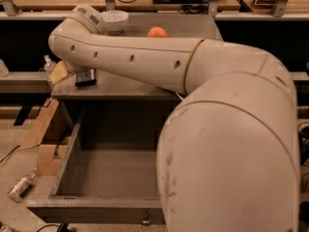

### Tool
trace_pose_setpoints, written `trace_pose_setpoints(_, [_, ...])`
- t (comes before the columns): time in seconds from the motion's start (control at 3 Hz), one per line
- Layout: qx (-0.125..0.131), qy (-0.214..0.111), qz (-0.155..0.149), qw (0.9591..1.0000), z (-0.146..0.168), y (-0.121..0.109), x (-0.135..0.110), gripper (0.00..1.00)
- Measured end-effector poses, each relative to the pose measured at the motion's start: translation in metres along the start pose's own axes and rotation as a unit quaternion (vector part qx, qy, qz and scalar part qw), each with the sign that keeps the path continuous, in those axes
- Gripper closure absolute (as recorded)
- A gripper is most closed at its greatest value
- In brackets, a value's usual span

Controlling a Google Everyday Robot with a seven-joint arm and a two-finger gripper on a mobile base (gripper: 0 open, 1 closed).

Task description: Place rxbar blueberry into top drawer

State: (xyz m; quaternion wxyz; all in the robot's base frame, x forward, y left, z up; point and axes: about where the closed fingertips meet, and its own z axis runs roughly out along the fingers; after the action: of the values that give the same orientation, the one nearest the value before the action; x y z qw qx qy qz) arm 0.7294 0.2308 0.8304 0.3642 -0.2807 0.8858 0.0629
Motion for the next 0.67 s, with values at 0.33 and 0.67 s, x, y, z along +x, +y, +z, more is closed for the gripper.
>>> trace_pose_setpoints(0.33, [0.005, 0.043, 0.023, 0.9988, 0.0231, -0.0002, 0.0238, 0.02])
trace_pose_setpoints(0.67, [0.005, 0.043, 0.023, 0.9988, 0.0181, -0.0009, 0.0191, 0.26])
